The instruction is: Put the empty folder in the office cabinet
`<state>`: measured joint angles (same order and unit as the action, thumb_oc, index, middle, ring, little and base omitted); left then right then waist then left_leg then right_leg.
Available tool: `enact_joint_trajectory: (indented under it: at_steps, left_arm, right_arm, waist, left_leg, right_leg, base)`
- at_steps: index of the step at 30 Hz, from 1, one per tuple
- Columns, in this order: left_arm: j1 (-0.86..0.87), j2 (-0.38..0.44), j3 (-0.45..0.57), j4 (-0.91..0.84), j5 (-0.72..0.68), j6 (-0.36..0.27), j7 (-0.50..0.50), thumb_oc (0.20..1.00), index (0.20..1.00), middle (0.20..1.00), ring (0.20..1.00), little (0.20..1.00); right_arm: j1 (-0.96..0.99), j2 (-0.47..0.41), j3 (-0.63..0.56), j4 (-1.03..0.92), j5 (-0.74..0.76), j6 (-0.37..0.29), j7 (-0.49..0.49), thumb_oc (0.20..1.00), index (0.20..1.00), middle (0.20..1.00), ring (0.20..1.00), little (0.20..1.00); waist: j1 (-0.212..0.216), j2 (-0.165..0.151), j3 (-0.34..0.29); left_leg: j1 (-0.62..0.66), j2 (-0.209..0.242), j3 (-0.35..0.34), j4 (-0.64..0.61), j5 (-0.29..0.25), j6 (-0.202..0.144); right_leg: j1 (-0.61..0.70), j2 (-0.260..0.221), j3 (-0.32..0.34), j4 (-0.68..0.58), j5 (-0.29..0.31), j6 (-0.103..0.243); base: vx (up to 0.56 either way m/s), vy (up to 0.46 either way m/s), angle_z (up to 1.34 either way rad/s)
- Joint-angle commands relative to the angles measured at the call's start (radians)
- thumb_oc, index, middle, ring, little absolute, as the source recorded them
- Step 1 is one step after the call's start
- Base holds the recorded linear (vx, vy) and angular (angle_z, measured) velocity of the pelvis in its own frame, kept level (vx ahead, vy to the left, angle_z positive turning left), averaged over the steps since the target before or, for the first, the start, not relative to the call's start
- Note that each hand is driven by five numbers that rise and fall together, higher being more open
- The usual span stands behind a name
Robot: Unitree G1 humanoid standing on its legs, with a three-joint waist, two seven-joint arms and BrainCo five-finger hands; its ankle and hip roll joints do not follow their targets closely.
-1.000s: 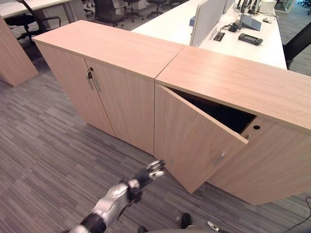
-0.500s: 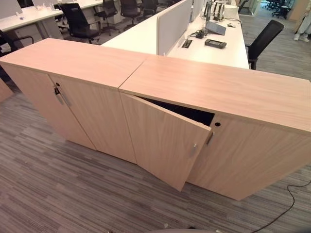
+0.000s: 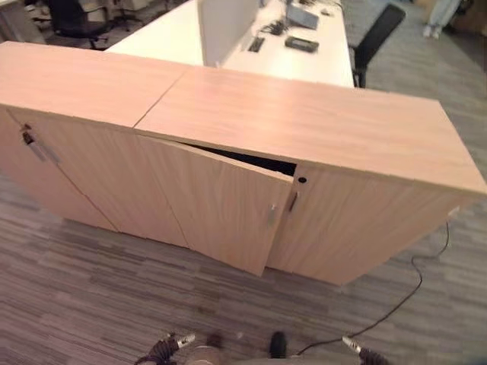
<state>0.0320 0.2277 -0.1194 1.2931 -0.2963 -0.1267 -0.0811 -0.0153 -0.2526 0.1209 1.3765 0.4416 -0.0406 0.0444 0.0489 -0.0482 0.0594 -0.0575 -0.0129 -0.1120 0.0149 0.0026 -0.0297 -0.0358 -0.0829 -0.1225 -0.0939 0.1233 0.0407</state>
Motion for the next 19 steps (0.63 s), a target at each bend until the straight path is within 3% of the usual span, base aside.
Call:
enact_joint_trajectory:
  at_steps: [1,3,19]
  left_arm:
    - [-0.047,0.006,-0.037,0.023,0.094,-0.040,0.009,1.000,1.000,1.000,1.000,1.000]
    - [-0.048,0.013,-0.036,0.007,0.101,-0.042,0.030,1.000,1.000,1.000,1.000,1.000]
    - [-0.038,-0.012,-0.063,-0.016,0.105,-0.039,0.019,1.000,1.000,1.000,1.000,1.000]
  right_arm:
    - [0.006,0.026,0.025,0.029,-0.085,-0.001,-0.009,1.000,1.000,1.000,1.000,1.000]
    - [0.016,0.026,0.036,0.030,-0.101,0.002,-0.007,1.000,1.000,1.000,1.000,1.000]
    - [0.027,0.011,0.074,0.012,-0.179,0.013,-0.011,1.000,1.000,1.000,1.000,1.000]
  waist:
    - [-0.026,-0.025,-0.043]
    - [-0.030,-0.017,-0.057]
    - [-0.055,0.007,-0.091]
  left_leg:
    - [0.019,-0.021,0.028,-0.050,-0.032,0.002]
    - [0.044,-0.024,0.024,-0.099,-0.015,0.000]
    - [0.101,-0.022,0.071,-0.102,-0.056,0.006]
  right_leg:
    - [0.041,0.043,-0.024,0.007,-0.125,0.072]
    - [0.040,0.047,-0.020,0.007,-0.128,0.070]
    - [0.074,0.034,0.019,0.007,-0.140,0.087]
  base:
    - [0.10,0.139,-0.13]
    - [0.05,0.073,-0.31]
    - [0.03,0.046,-0.08]
